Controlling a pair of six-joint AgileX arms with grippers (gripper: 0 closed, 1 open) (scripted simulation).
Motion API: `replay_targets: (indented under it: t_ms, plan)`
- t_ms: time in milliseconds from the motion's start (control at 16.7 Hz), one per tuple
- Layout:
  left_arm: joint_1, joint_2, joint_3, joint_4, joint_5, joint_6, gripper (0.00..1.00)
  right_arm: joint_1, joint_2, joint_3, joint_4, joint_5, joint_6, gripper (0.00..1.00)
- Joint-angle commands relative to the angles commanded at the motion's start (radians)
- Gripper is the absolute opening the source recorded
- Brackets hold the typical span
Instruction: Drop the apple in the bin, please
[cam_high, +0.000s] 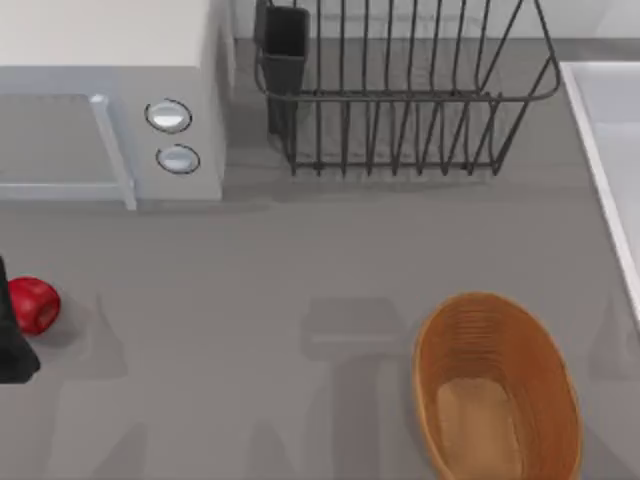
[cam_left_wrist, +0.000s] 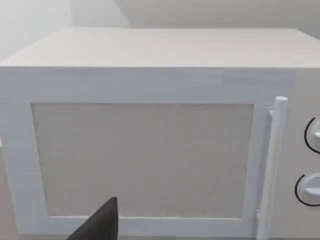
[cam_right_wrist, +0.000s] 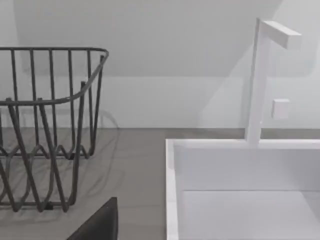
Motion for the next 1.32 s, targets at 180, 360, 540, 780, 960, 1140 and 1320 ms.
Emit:
replay_targets:
  t_ms: [180, 360, 540, 780, 960, 1140, 1320]
  plan:
    - [0.000, 0.011, 0.010, -0.008, -0.001, 0.004, 1.00, 0.000, 0.000, 0.000, 0.000, 0.000, 0.000, 1.00]
    - [0.001, 0.106, 0.095, -0.071, -0.003, 0.034, 1.00, 0.000, 0.000, 0.000, 0.000, 0.000, 0.000, 1.00]
    - [0.000, 0.297, 0.242, -0.183, -0.004, 0.086, 1.00, 0.000, 0.000, 0.000, 0.000, 0.000, 0.000, 1.00]
    - [-0.003, 0.676, 0.484, -0.381, -0.006, 0.169, 1.00, 0.000, 0.000, 0.000, 0.000, 0.000, 0.000, 1.00]
    - [-0.004, 0.992, 0.672, -0.544, -0.007, 0.234, 1.00, 0.000, 0.000, 0.000, 0.000, 0.000, 0.000, 1.00]
    - [-0.005, 1.275, 0.847, -0.699, -0.008, 0.296, 1.00, 0.000, 0.000, 0.000, 0.000, 0.000, 0.000, 1.00]
    - [-0.005, 1.502, 1.000, -0.831, -0.010, 0.351, 1.00, 0.000, 0.000, 0.000, 0.000, 0.000, 0.000, 1.00]
